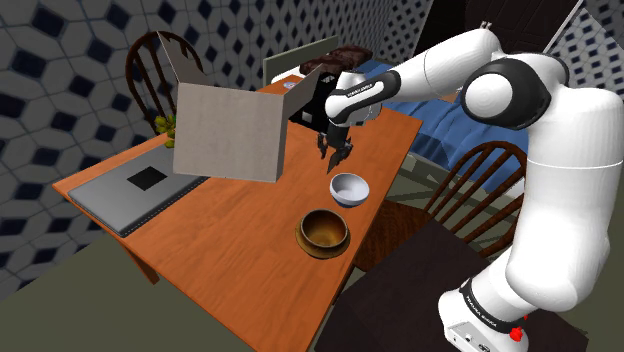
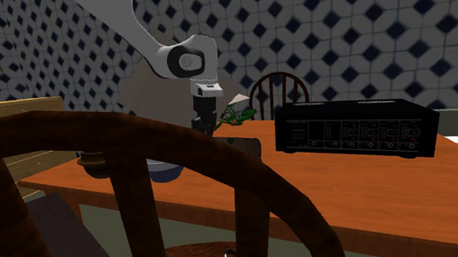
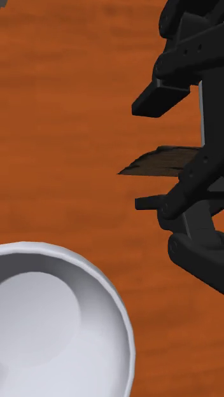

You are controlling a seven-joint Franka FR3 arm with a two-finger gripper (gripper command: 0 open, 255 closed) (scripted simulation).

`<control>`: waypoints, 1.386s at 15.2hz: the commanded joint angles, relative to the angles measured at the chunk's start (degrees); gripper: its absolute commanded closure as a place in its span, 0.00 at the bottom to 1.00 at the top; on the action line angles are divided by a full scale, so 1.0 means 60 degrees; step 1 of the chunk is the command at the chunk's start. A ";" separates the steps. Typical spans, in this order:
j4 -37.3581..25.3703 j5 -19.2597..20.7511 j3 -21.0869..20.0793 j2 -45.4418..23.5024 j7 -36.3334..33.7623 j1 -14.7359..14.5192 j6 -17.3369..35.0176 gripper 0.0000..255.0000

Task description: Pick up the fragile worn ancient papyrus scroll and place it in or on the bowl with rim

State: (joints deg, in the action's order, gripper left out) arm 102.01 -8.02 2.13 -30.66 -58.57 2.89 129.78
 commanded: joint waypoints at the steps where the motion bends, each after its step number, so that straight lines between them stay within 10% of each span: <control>1: 0.0000 0.0000 0.0000 0.0000 0.0000 0.0000 0.0000 1.00; 21: -0.0296 0.0122 0.0059 0.0875 -0.0155 -0.0026 -0.1165 1.00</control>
State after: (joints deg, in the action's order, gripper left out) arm 100.44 -7.34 2.45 -25.77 -59.45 2.72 123.38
